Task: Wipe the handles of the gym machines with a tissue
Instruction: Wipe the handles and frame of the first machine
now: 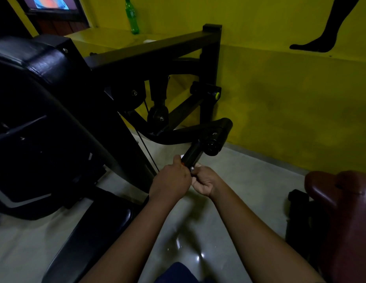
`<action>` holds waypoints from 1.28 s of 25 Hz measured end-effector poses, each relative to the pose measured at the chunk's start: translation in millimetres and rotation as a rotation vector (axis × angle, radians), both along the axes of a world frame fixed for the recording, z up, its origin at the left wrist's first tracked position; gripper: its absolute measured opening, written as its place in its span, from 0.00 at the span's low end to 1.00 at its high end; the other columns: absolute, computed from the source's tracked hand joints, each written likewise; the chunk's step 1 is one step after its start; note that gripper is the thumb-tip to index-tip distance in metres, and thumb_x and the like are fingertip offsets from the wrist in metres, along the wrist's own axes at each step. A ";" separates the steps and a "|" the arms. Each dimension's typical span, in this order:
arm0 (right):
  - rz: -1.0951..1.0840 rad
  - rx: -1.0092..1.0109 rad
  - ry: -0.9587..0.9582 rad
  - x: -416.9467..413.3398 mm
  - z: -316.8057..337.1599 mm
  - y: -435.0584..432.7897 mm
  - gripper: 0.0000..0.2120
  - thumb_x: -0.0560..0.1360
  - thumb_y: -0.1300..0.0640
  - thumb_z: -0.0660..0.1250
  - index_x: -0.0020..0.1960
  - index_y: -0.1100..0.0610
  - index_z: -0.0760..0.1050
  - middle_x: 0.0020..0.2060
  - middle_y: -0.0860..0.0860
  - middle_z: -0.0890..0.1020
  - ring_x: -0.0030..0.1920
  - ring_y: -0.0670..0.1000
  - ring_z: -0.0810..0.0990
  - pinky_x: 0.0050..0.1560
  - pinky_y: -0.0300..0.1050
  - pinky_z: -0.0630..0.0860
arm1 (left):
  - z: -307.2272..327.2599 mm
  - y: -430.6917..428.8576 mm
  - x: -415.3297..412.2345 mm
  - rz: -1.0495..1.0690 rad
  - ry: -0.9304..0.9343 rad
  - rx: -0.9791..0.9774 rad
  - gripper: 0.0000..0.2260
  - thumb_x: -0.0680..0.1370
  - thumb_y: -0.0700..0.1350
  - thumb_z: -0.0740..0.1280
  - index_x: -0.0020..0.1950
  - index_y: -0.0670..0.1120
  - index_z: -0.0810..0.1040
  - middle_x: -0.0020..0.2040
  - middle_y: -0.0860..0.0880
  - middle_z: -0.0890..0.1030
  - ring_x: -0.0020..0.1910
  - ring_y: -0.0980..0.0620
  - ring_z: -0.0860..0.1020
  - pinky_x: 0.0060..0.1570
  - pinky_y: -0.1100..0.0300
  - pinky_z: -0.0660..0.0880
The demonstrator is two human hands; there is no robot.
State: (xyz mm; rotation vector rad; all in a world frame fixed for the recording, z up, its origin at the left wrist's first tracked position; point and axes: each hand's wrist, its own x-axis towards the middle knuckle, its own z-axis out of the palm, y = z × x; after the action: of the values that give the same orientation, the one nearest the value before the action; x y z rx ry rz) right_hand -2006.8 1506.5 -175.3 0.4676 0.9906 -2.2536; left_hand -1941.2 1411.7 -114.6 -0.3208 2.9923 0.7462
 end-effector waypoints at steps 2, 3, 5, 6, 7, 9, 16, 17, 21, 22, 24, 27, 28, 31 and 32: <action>-0.023 0.015 -0.026 -2.2 5.2 -3.3 0.18 0.79 0.74 0.49 0.58 0.65 0.75 0.49 0.62 0.79 0.46 0.55 0.81 0.44 0.43 0.82 | 1.2 0.3 0.3 0.002 -0.009 0.009 0.14 0.82 0.48 0.53 0.67 0.47 0.64 0.39 0.47 0.74 0.37 0.46 0.74 0.35 0.56 0.67; -0.115 0.023 -0.077 -6.3 8.8 -7.5 0.17 0.80 0.73 0.51 0.60 0.66 0.74 0.50 0.63 0.79 0.49 0.57 0.80 0.47 0.45 0.81 | 2.1 0.2 0.9 0.004 -0.012 0.011 0.13 0.82 0.48 0.53 0.65 0.46 0.65 0.39 0.47 0.73 0.36 0.46 0.73 0.35 0.56 0.67; -0.367 0.050 -0.175 -11.8 11.9 -16.4 0.12 0.81 0.69 0.55 0.58 0.66 0.75 0.47 0.62 0.79 0.47 0.58 0.79 0.46 0.49 0.79 | 3.0 0.0 1.6 0.008 -0.010 0.022 0.11 0.82 0.48 0.52 0.62 0.46 0.66 0.38 0.47 0.74 0.35 0.47 0.74 0.34 0.56 0.68; -0.446 0.121 -0.165 -6.5 13.1 -22.1 0.09 0.81 0.66 0.58 0.53 0.64 0.77 0.42 0.60 0.79 0.42 0.56 0.78 0.41 0.47 0.78 | 3.8 -0.1 1.8 0.008 -0.009 0.033 0.11 0.82 0.48 0.52 0.61 0.47 0.66 0.39 0.46 0.75 0.35 0.47 0.75 0.34 0.55 0.69; -0.482 0.274 -0.115 2.7 13.1 -27.3 0.09 0.80 0.63 0.60 0.47 0.61 0.79 0.38 0.57 0.79 0.37 0.53 0.76 0.36 0.43 0.75 | 4.8 0.1 2.1 0.007 -0.010 0.041 0.10 0.82 0.48 0.52 0.60 0.47 0.66 0.40 0.45 0.77 0.36 0.46 0.75 0.34 0.55 0.69; -0.501 0.662 0.090 26.8 7.4 -34.9 0.10 0.79 0.60 0.63 0.42 0.57 0.81 0.37 0.54 0.81 0.37 0.51 0.77 0.34 0.39 0.70 | 7.0 0.8 2.2 0.008 -0.017 0.053 0.10 0.82 0.49 0.52 0.60 0.47 0.66 0.41 0.45 0.76 0.37 0.46 0.74 0.35 0.55 0.68; -0.670 1.166 0.505 25.4 9.6 -27.5 0.11 0.76 0.65 0.64 0.57 0.59 0.80 0.51 0.57 0.80 0.49 0.54 0.78 0.42 0.29 0.63 | 6.7 -0.8 1.3 0.026 -0.024 0.064 0.10 0.82 0.48 0.52 0.60 0.47 0.67 0.44 0.43 0.78 0.38 0.46 0.75 0.36 0.55 0.69; -0.655 1.210 0.573 28.1 10.5 -27.9 0.12 0.76 0.66 0.65 0.58 0.59 0.80 0.51 0.58 0.79 0.48 0.54 0.78 0.42 0.29 0.62 | 5.7 -0.8 1.2 0.024 -0.022 0.058 0.10 0.82 0.48 0.52 0.60 0.47 0.67 0.43 0.44 0.77 0.37 0.47 0.75 0.35 0.55 0.69; -0.515 1.345 0.905 26.0 14.8 -16.9 0.11 0.76 0.66 0.66 0.56 0.58 0.81 0.48 0.58 0.78 0.42 0.54 0.78 0.39 0.36 0.68 | 3.7 0.3 -0.5 0.024 -0.021 0.047 0.11 0.82 0.49 0.51 0.60 0.48 0.67 0.40 0.47 0.76 0.36 0.48 0.76 0.33 0.56 0.68; -0.479 1.411 0.989 18.2 17.7 -13.9 0.10 0.74 0.67 0.67 0.53 0.59 0.82 0.47 0.59 0.78 0.41 0.56 0.79 0.37 0.38 0.70 | 3.8 0.1 -1.1 0.026 -0.027 0.044 0.11 0.82 0.49 0.51 0.61 0.48 0.66 0.40 0.47 0.75 0.36 0.47 0.76 0.33 0.56 0.68; -0.345 1.625 1.147 1.5 25.2 -11.5 0.11 0.69 0.70 0.70 0.50 0.63 0.81 0.46 0.61 0.79 0.43 0.61 0.79 0.36 0.45 0.74 | 4.1 -0.3 -1.4 0.026 -0.035 0.043 0.11 0.82 0.49 0.51 0.61 0.48 0.66 0.41 0.46 0.75 0.38 0.46 0.76 0.35 0.55 0.71; -0.040 1.750 1.085 -4.7 41.8 -16.9 0.12 0.76 0.70 0.61 0.58 0.65 0.76 0.55 0.62 0.77 0.57 0.62 0.73 0.49 0.52 0.73 | 5.8 -1.4 -0.8 0.028 -0.035 0.088 0.11 0.81 0.49 0.52 0.60 0.47 0.68 0.41 0.47 0.76 0.38 0.47 0.76 0.38 0.53 0.73; -0.032 1.738 1.035 -3.8 43.2 -17.0 0.13 0.77 0.69 0.59 0.60 0.64 0.75 0.56 0.62 0.77 0.58 0.61 0.72 0.51 0.51 0.71 | 8.4 -1.9 -0.4 0.031 -0.035 0.114 0.11 0.81 0.48 0.52 0.60 0.47 0.68 0.40 0.47 0.76 0.39 0.47 0.76 0.39 0.52 0.75; -0.067 1.596 1.199 17.7 36.6 -7.1 0.14 0.72 0.71 0.64 0.56 0.63 0.79 0.50 0.60 0.79 0.51 0.62 0.75 0.45 0.48 0.72 | 15.8 -4.9 1.7 0.071 -0.006 0.235 0.13 0.80 0.47 0.54 0.56 0.44 0.74 0.44 0.43 0.79 0.43 0.44 0.78 0.46 0.46 0.77; -0.062 1.520 1.337 30.2 29.6 -2.1 0.14 0.70 0.71 0.66 0.54 0.62 0.80 0.48 0.59 0.80 0.48 0.61 0.76 0.43 0.46 0.72 | 17.2 -6.3 2.7 0.113 0.023 0.292 0.14 0.80 0.47 0.54 0.54 0.42 0.76 0.47 0.42 0.79 0.46 0.43 0.78 0.49 0.45 0.77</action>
State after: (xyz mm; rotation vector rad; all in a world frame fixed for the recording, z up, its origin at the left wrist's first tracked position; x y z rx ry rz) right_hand -1976.6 1504.5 -145.7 -0.6258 3.2520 -1.1425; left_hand -1938.5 1405.4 -97.3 -0.4710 2.8470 1.1863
